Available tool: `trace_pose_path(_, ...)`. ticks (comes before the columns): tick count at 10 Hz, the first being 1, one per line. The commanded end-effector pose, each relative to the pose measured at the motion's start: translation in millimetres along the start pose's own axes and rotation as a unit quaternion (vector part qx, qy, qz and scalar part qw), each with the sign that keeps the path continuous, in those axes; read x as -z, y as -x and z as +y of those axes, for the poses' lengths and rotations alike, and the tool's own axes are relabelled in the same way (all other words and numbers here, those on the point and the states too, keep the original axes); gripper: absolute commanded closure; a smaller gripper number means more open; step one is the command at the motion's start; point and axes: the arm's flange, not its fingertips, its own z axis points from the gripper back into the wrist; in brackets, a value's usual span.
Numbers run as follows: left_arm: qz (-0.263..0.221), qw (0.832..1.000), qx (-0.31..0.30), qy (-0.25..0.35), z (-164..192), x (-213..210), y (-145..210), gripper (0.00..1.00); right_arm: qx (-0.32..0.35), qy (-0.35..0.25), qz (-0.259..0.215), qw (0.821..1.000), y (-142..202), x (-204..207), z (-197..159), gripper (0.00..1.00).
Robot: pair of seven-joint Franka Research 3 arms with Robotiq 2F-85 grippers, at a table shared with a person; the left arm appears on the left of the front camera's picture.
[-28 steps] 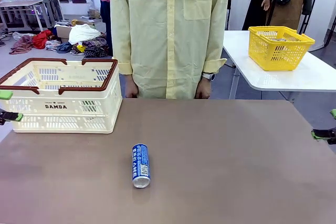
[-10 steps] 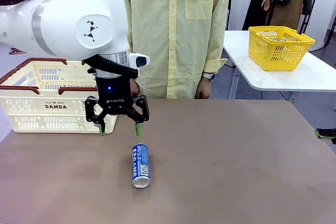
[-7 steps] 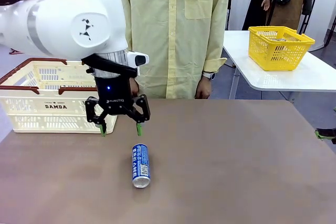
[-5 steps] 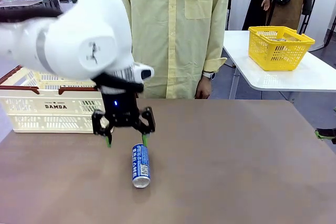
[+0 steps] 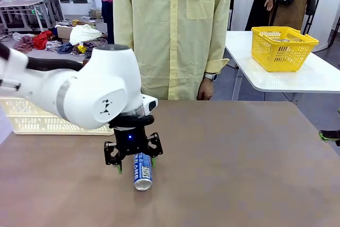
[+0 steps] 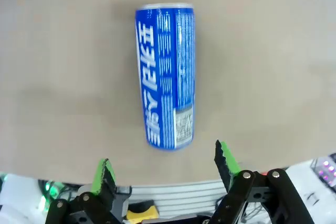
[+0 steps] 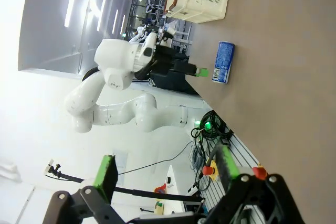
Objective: Place the drinks into the Shopping basket.
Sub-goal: Pick up one drink and place it into the Shopping basket.
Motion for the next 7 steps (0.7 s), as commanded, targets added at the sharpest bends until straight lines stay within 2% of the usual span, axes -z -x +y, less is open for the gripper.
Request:
trace_pose_path(1, 0.002, 1.000, -0.022, -0.006, -12, 27, -36, 0.00, 0.006, -0.002, 0.003, 1.000, 0, -1, 4, 0.00)
trace_pose_path(3, 0.003, 0.999, -0.029, -0.031, -14, 41, -54, 0.00, 0.006, -0.002, 0.003, 1.000, 0, -1, 4, 0.00)
trace_pose_path(7, 0.012, 1.000, 0.009, -0.027, -24, 55, -57, 0.00, 0.006, -0.002, 0.003, 1.000, 0, -1, 4, 0.00)
